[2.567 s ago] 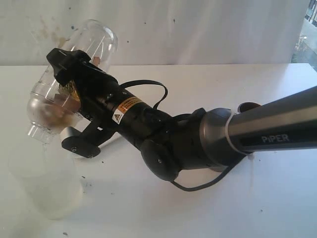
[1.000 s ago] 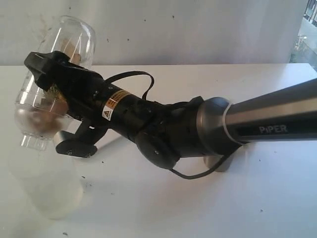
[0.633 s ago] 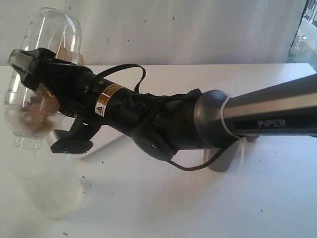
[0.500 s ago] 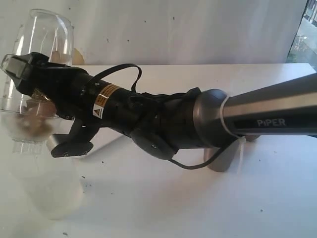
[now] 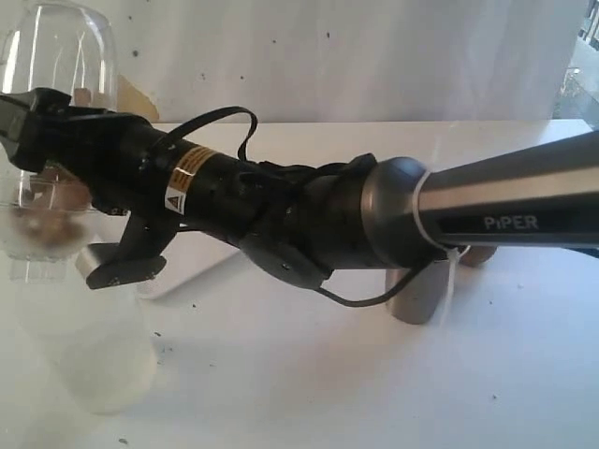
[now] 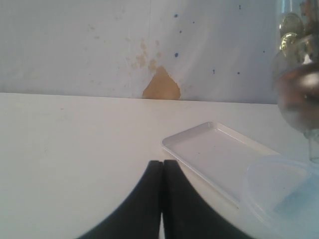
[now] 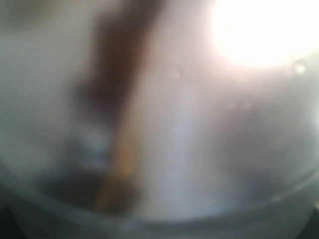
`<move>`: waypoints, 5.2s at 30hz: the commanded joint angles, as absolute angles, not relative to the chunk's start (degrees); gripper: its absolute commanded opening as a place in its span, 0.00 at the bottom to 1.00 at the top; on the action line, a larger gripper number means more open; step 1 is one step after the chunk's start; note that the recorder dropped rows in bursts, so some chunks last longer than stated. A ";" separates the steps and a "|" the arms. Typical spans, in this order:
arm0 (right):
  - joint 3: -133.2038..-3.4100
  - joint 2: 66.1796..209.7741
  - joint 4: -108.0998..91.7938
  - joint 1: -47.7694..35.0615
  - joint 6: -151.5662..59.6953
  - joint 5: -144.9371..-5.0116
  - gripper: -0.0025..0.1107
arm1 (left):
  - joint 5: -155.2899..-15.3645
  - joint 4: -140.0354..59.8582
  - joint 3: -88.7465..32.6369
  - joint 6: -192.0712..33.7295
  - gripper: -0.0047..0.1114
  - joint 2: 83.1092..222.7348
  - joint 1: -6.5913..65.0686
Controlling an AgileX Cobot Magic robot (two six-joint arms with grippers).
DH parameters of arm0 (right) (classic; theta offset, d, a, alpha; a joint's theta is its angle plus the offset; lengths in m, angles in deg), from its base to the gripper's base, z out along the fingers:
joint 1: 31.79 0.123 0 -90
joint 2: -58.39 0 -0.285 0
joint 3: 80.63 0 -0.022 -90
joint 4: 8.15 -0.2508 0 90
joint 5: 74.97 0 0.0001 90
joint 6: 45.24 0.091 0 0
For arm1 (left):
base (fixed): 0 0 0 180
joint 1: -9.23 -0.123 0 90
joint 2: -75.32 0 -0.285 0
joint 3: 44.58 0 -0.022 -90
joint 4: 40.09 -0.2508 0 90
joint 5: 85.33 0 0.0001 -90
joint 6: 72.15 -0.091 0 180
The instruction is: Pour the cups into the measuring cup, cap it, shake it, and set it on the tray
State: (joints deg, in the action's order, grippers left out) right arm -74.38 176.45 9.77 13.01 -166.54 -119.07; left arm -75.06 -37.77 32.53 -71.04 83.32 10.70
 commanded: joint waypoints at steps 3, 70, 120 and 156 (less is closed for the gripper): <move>-77.65 177.44 6.50 12.17 -167.35 -120.04 0.02 | -75.46 -37.49 32.64 -70.90 0.05 83.11 10.60; -76.67 180.61 6.37 12.04 -167.48 -123.17 0.02 | -75.46 -37.49 32.64 -70.90 0.05 83.11 10.60; -76.58 180.42 -13.82 9.78 -35.96 -135.43 0.02 | -75.46 -37.49 32.64 -70.90 0.05 83.11 10.60; -76.92 190.98 -18.77 8.17 -45.24 -121.99 0.02 | -75.46 -37.49 32.64 -70.90 0.05 83.11 10.60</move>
State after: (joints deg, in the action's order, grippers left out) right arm -76.43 191.62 -18.99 8.46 -44.61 -119.47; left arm -75.06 -37.77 32.53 -71.04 83.32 10.70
